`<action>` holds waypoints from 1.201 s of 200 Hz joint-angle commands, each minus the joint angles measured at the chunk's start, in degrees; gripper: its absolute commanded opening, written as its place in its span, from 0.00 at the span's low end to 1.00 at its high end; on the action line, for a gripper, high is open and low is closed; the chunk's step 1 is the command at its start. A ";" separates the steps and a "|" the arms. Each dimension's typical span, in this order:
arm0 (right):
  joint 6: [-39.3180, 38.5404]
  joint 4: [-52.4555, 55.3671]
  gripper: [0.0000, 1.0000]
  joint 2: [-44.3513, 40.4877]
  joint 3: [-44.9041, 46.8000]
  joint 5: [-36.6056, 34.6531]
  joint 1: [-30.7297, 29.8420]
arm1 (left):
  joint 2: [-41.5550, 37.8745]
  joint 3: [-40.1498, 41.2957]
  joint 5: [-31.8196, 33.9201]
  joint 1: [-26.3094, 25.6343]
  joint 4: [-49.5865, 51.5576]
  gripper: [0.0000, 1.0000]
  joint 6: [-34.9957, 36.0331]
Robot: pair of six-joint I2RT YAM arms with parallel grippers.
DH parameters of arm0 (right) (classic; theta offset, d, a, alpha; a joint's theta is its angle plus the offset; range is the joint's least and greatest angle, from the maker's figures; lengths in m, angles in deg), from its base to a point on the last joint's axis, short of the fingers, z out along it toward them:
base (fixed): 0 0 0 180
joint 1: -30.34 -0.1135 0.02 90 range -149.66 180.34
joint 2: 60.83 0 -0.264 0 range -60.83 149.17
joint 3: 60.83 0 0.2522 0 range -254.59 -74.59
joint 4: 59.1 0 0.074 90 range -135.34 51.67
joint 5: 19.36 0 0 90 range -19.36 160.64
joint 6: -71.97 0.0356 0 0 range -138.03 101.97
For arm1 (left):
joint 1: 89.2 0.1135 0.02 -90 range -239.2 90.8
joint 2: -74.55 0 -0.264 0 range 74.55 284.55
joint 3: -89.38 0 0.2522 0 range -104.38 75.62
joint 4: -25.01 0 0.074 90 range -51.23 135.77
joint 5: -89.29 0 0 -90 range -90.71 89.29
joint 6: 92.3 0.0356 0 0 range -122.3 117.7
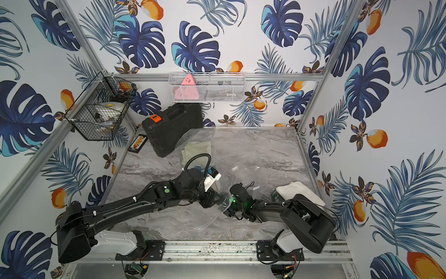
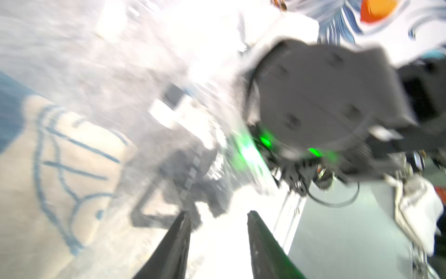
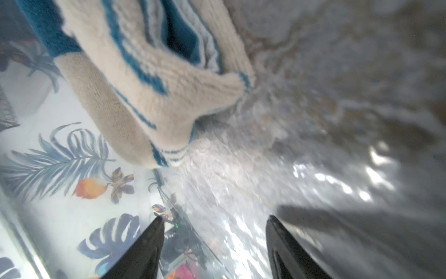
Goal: Place the folded towel into the vacuum bag
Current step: Place the towel in the vacuum bag, then adjust the vacuum bag at the center of the board.
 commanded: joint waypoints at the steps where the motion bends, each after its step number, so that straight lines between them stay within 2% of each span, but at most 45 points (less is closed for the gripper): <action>1: -3.77 27.02 0.68 -8.68 -2.37 -2.57 -0.09 | 3.52 -2.61 3.11 1.37 -6.72 0.43 -4.78; 31: -10.00 50.17 0.69 -18.94 -7.73 -5.50 -0.15 | 13.13 -5.43 9.73 3.87 -12.07 0.42 -6.53; 62: -13.28 63.69 0.69 -26.64 -11.65 -7.00 -0.24 | 19.33 -3.88 15.00 6.37 -14.88 0.40 -8.15; 99: -17.13 79.22 0.70 -31.79 -20.93 -13.34 -0.26 | 16.49 5.21 18.18 7.09 -13.96 0.40 -10.10; 123: -22.09 84.38 0.71 -28.64 -30.11 -17.98 0.23 | 14.32 12.15 19.42 7.90 -14.62 0.40 -10.32; 149: -30.67 85.13 0.71 -19.42 -38.03 -19.98 3.70 | 13.43 17.76 18.90 10.66 -15.30 0.39 -11.83; 183: -39.84 76.00 0.70 -8.16 -42.01 -17.04 12.34 | 9.68 19.32 21.51 13.91 -13.32 0.39 -11.95; 213: -41.44 71.37 0.65 1.46 -45.86 -14.69 12.58 | 7.80 16.49 23.26 14.74 -8.21 0.40 -11.59; 229: -39.83 67.01 0.62 3.14 -43.02 -12.70 12.01 | 5.85 14.12 22.93 14.75 -5.99 0.40 -9.97; 240: -38.16 63.93 0.60 3.40 -38.65 -11.59 11.59 | 4.98 11.82 20.24 14.57 -5.19 0.40 -9.00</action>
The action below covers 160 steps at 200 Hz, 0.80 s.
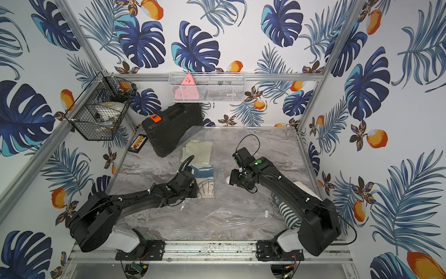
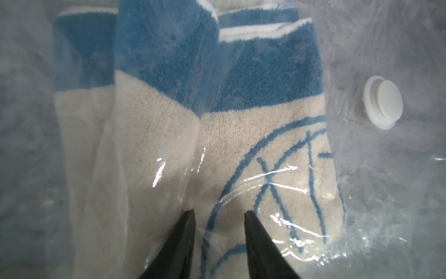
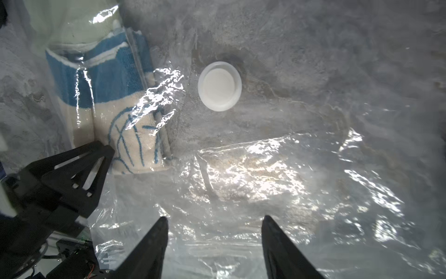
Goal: Place the folded towel into the vacuum bag
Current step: Adjust the vacuum bag at the center of the board.
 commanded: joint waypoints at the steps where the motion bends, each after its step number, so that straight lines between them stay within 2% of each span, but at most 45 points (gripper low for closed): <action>1: 0.96 -6.86 0.60 1.07 5.10 3.34 -0.69 | -1.87 -3.86 -1.22 0.02 4.49 0.40 2.36; 40: 3.86 -13.77 0.58 2.78 15.64 4.52 -0.80 | 1.64 -10.04 -13.77 -5.50 -0.90 0.41 2.62; 66: 2.77 -13.21 0.57 4.01 16.34 4.52 -0.72 | 6.60 -10.14 -14.97 -6.42 -4.45 0.41 1.99; 89: 1.81 -7.55 0.59 0.49 13.17 2.51 -0.18 | 8.94 -9.97 -14.41 -4.97 -3.18 0.41 1.75; 103: 2.22 -1.61 0.65 -3.49 10.47 -2.33 0.34 | 9.00 -9.48 -13.58 -3.99 -2.30 0.41 1.25; 123: 3.02 7.10 0.78 -8.58 7.27 -9.86 5.83 | 8.88 -9.47 -13.72 -3.21 -0.82 0.41 0.89; 135: 3.18 11.29 0.85 -10.83 6.46 -13.84 9.70 | 8.36 -9.69 -14.40 -3.23 -0.83 0.42 1.10; 145: 3.18 13.97 0.96 -12.34 6.49 -16.89 13.32 | 7.82 -9.99 -15.42 -3.15 -1.27 0.42 1.19; 160: 3.12 16.82 1.00 -13.88 6.90 -19.40 19.45 | 7.17 -10.54 -16.75 -3.16 -1.80 0.42 2.03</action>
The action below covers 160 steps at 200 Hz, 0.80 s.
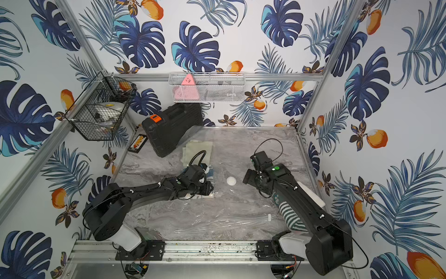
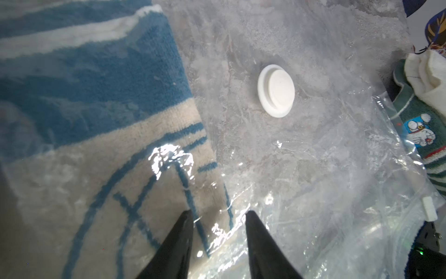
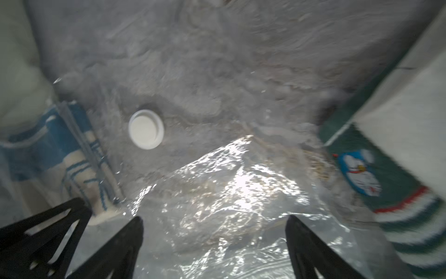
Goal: Place the folded towel into the vacuum bag
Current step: Adjust the vacuum bag at the center of the board, then pick up the towel from the center of the board.
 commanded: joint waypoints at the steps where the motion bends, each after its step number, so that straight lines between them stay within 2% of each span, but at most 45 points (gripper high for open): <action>1: 0.21 11.00 1.00 -2.07 0.11 -8.82 6.67 | -1.16 -1.01 -2.33 0.15 -0.75 0.42 0.69; 22: -1.95 12.31 1.00 -3.78 0.80 -9.53 14.69 | -1.59 -2.06 -2.48 0.12 0.83 0.43 2.76; 57: -4.86 12.45 1.00 -1.80 0.40 -12.54 23.11 | -2.45 -1.68 -4.81 0.14 0.11 0.43 2.74; 95: -5.26 8.92 1.00 1.80 2.92 -7.41 32.62 | -2.30 -0.88 -7.43 0.13 -1.81 0.44 1.33; 133: -2.68 4.11 1.00 4.96 8.41 -1.30 34.66 | -2.86 -0.72 -7.43 0.14 -1.70 0.44 1.59; 160: -2.35 -3.28 0.92 8.73 12.65 3.93 34.73 | -3.04 -0.71 -7.51 0.14 -1.62 0.44 1.43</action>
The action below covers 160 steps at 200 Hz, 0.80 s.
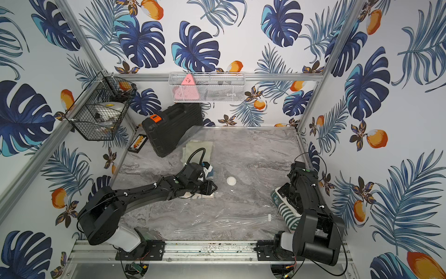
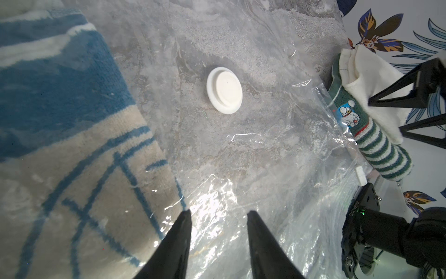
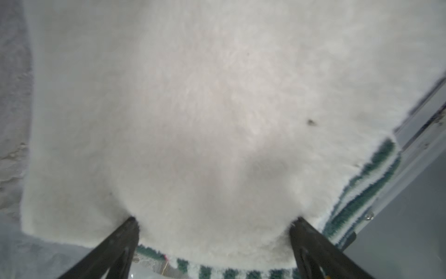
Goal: Place the folded towel into the vacuum bag
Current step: Pick up the towel from the center of the board.
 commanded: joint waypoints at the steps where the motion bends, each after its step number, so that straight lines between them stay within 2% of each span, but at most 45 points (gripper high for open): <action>1: 1.11 -7.29 0.92 2.82 2.58 6.51 0.11 | -0.44 0.10 -0.54 0.10 -1.17 0.44 -0.06; 18: 0.29 -10.76 0.83 5.81 3.86 8.42 0.04 | -0.70 0.01 -0.37 0.02 -0.92 0.44 -0.07; 37: -1.25 -15.58 0.65 6.35 5.47 12.05 -0.74 | -0.80 -0.18 -0.11 -0.22 -0.58 0.44 -0.07; 46: -2.57 -17.44 0.59 7.01 5.01 13.51 -2.81 | -0.71 -0.34 -0.10 -0.37 -0.63 0.44 -0.16; 57: -3.28 -15.93 0.53 9.02 2.55 12.03 -6.35 | -0.40 -0.51 -0.19 -0.61 -0.67 0.44 -0.41; 71: -4.12 -15.30 0.49 10.32 0.70 10.97 -10.10 | -0.02 -0.61 -0.19 -1.11 -0.65 0.44 -0.67; 95: -3.83 -14.71 0.54 8.30 1.95 10.12 -10.10 | -0.04 -0.94 0.57 -2.17 -0.12 0.44 -0.59; 133: -6.44 -8.23 0.78 2.39 -1.71 9.28 -7.98 | -0.57 -0.99 1.13 -3.16 0.64 0.44 -0.59; 160: -4.81 -3.17 0.87 -3.18 -6.56 5.94 -8.00 | 0.15 -2.04 1.37 -4.77 1.25 0.44 -0.51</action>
